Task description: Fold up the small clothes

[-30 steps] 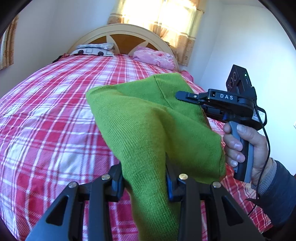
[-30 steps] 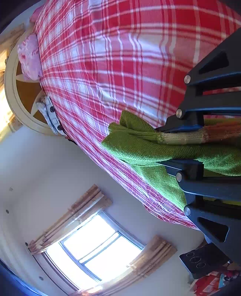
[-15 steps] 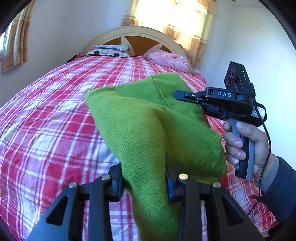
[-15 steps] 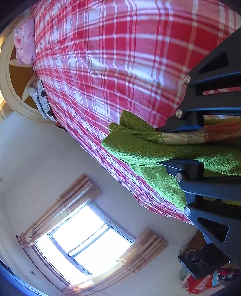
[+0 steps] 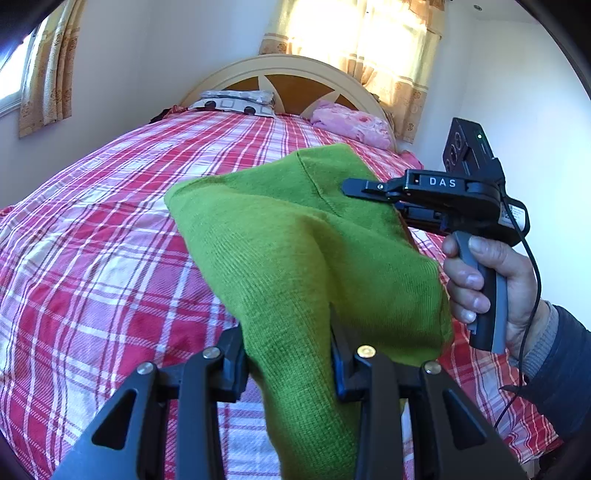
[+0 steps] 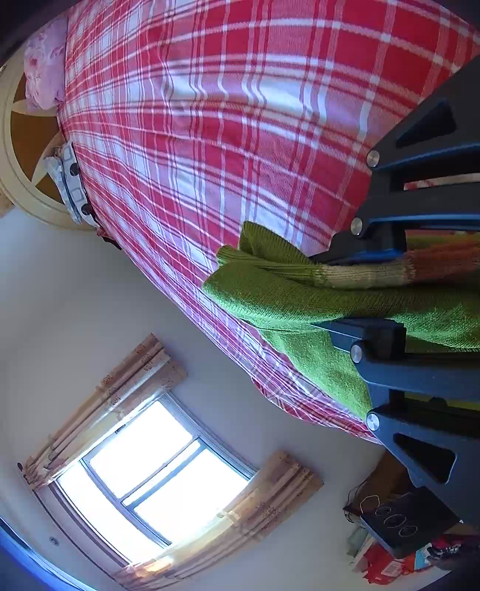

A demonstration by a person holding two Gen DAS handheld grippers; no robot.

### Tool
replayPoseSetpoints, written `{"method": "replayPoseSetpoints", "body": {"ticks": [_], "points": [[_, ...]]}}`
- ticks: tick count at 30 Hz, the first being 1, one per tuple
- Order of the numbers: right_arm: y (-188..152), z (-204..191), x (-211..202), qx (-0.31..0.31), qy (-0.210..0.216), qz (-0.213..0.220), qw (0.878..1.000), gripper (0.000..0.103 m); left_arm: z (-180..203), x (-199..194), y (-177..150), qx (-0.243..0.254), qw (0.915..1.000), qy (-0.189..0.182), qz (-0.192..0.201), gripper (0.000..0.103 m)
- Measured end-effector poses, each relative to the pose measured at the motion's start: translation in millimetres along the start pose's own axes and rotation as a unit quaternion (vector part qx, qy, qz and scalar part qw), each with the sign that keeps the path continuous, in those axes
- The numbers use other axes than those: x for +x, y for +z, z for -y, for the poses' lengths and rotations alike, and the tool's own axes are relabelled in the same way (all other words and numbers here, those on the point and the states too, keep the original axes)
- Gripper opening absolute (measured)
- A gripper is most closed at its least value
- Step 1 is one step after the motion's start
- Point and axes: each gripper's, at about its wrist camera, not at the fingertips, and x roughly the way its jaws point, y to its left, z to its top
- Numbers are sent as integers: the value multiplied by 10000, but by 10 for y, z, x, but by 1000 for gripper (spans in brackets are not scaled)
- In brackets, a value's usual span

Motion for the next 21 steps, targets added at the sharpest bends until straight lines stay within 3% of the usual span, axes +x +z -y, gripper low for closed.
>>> {"method": "replayPoseSetpoints", "body": {"ticks": [21], "points": [[-39,-166,434,-59,-13,-329,9994,24,-386,-2,-197,-322,9995,38,-31,35]]}}
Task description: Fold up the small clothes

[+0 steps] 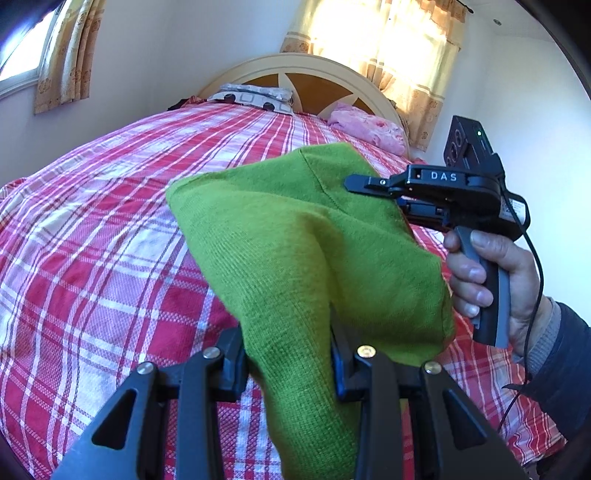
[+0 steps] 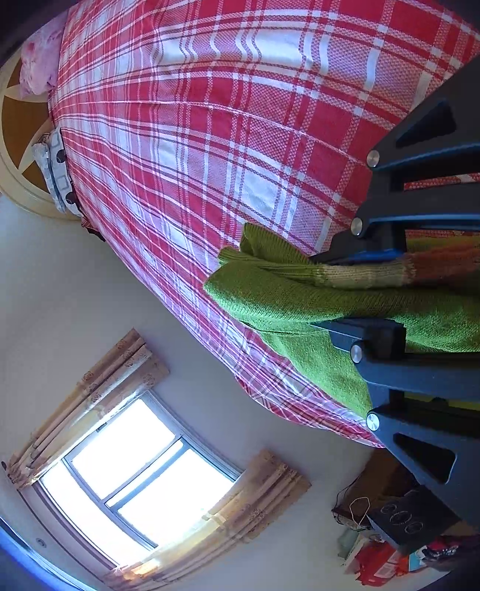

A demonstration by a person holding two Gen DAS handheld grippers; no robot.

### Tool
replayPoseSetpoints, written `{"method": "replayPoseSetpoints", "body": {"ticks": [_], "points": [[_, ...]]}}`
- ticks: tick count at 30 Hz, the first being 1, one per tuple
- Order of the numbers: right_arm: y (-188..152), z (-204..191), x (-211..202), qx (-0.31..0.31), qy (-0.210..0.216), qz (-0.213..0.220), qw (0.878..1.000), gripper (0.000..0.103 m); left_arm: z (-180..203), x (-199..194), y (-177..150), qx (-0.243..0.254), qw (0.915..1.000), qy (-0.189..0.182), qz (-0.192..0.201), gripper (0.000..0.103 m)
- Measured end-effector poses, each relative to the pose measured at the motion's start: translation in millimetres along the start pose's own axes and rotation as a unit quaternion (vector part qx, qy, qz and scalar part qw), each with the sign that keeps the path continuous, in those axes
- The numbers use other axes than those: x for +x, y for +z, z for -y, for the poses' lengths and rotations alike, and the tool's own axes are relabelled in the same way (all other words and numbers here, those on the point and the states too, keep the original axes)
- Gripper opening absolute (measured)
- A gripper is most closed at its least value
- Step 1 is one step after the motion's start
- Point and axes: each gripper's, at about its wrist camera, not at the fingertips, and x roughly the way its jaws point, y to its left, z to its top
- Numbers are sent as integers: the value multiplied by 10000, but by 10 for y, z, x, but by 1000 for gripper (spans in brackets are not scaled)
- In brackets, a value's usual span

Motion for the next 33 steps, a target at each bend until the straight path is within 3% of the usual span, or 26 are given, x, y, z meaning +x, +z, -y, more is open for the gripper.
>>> {"method": "replayPoseSetpoints", "body": {"ticks": [21,28,30,33], "points": [[-55,266,333,320,-299,-313,9985,24,-73,95,-173,19,10000,74,-59,38],[-65,244,241,141,-596,-303,9977,29,-57,-43,-135,149,9997,181,-104,50],[-44,160,111,-63,-710,-158,9973,29,-54,-172,-115,214,9994,256,25,54],[-51,-18,-133,-292,-531,90,9981,29,-97,-371,-17,195,9980,425,414,68]]}}
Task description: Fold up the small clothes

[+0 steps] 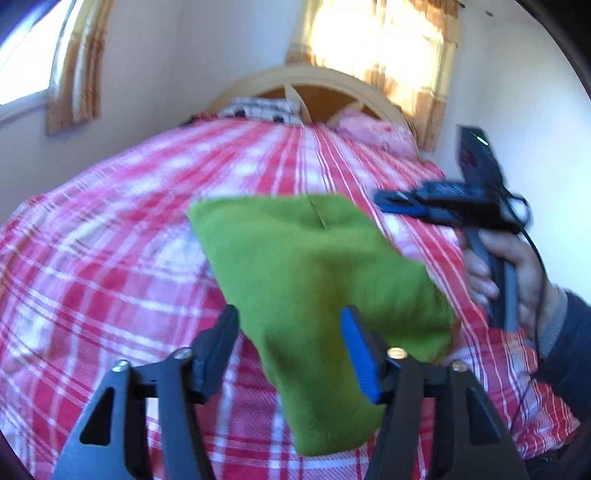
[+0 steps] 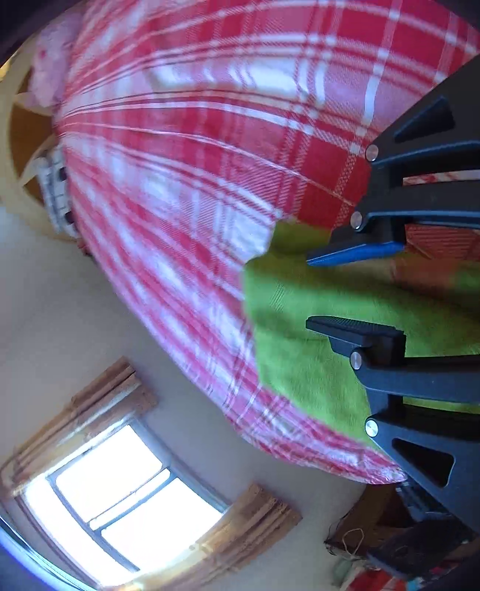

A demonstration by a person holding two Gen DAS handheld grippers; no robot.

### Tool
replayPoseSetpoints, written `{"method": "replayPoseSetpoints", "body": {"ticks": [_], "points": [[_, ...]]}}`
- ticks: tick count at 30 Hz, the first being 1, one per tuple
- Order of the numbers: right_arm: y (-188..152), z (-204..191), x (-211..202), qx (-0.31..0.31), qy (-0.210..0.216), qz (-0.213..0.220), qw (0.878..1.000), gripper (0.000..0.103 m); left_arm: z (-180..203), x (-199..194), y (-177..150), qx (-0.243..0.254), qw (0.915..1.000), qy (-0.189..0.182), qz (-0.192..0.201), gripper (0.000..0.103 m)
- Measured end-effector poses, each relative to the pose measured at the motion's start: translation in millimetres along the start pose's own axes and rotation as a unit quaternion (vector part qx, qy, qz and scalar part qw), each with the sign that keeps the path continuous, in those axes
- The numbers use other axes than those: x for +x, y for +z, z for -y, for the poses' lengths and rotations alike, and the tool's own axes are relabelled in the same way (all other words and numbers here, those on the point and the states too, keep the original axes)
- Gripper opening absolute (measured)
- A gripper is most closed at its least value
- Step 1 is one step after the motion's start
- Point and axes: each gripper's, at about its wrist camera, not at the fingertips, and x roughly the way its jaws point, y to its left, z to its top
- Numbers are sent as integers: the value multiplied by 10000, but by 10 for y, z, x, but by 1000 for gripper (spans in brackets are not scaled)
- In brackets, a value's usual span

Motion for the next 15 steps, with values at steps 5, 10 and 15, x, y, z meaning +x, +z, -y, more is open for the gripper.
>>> {"method": "replayPoseSetpoints", "body": {"ticks": [5,10,15], "points": [[-257,-455,-224,-613,733,-211,9952,47,-104,152,134,-140,9990,367,199,79],[-632,-510,14,-903,327,-880,9915,48,-85,581,-6,2,9974,631,-349,82],[-667,-363,78,-734,114,-1020,9920,32,-92,723,-91,-21,9964,729,-431,100]]}}
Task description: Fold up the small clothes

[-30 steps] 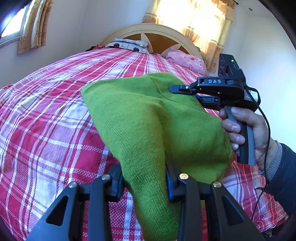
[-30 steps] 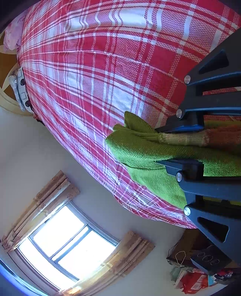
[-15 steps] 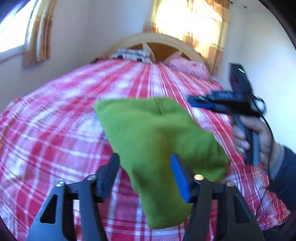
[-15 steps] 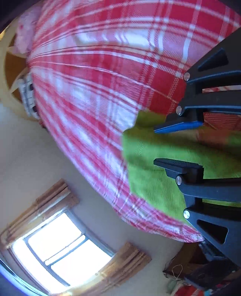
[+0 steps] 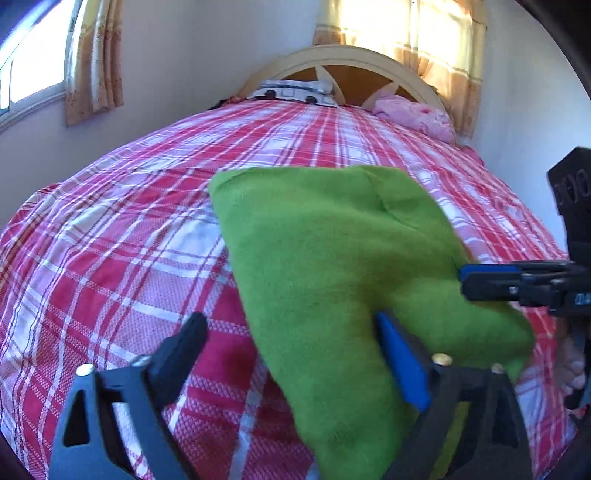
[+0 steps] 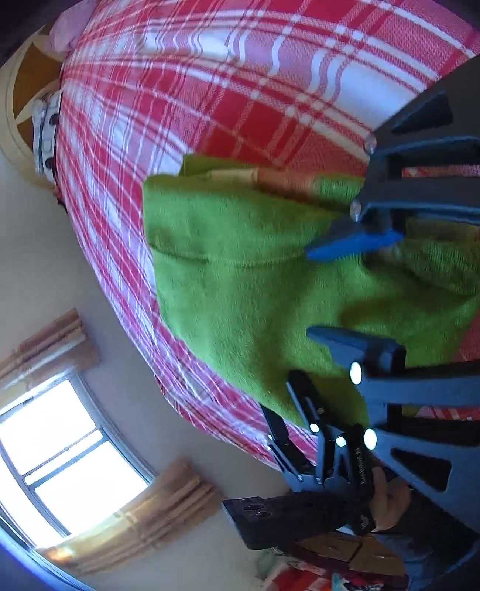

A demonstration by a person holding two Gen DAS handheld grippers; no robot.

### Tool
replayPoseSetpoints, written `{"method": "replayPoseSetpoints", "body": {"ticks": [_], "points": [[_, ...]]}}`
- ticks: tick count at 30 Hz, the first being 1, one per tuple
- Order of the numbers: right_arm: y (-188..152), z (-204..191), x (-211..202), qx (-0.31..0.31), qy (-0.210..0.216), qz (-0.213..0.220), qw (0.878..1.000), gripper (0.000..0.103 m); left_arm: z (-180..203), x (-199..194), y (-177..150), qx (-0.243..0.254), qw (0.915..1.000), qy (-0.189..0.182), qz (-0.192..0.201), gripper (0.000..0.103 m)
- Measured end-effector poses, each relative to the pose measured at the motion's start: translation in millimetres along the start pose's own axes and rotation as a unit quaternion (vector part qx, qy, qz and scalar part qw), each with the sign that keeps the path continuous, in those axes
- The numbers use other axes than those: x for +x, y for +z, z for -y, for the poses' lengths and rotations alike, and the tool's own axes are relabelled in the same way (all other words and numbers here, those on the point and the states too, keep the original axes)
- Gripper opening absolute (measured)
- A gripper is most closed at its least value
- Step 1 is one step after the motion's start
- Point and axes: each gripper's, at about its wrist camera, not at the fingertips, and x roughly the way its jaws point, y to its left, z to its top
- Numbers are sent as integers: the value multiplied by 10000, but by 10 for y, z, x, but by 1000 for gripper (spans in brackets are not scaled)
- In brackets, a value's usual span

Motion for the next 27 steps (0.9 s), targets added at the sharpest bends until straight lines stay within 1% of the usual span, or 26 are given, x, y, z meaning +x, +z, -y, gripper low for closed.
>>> {"method": "replayPoseSetpoints", "body": {"ticks": [1,3,4,6,8,10,11,12,14,17,20,22,24,27], "points": [[2,-14,6,-65,-58,-19,10000,32,-24,25,3,-39,10000,-25,-9,103],[-6,-59,19,-154,-161,-15,9997,32,-87,35,1,-228,9996,-144,-83,103],[-10,-82,34,-170,-205,-2,9996,32,-80,12,6,-259,9995,-139,-80,103],[-33,-135,16,-196,-307,46,9993,34,-34,-90,1,-208,9998,10,-42,103],[-84,-186,-88,-191,-454,173,9986,35,18,-261,10,-96,9999,125,-2,103],[-169,-239,-270,-154,-598,416,9972,45,67,-478,17,18,9998,126,178,103],[-197,-269,-349,-117,-644,544,9964,54,90,-605,24,60,9995,100,294,103],[-220,-294,-432,-89,-711,671,9952,60,111,-728,38,90,9991,72,414,103],[-284,-392,-618,-111,-860,916,9920,61,147,-961,68,111,9978,-10,657,103],[-408,-537,-901,-120,-1096,1285,9856,61,194,-1198,103,82,9954,-166,943,103],[-548,-678,-1191,-134,-1277,1601,9787,62,250,-1335,129,103,9935,-290,1095,103],[-594,-747,-1310,-198,-1366,1728,9752,67,277,-1388,134,103,9926,-341,1159,103],[-638,-827,-1399,-304,-1480,1825,9715,70,295,-1420,125,97,9917,-438,1203,103],[-669,-914,-1478,-434,-1606,1910,9674,70,335,-1445,118,130,9912,-470,1234,103]]}}
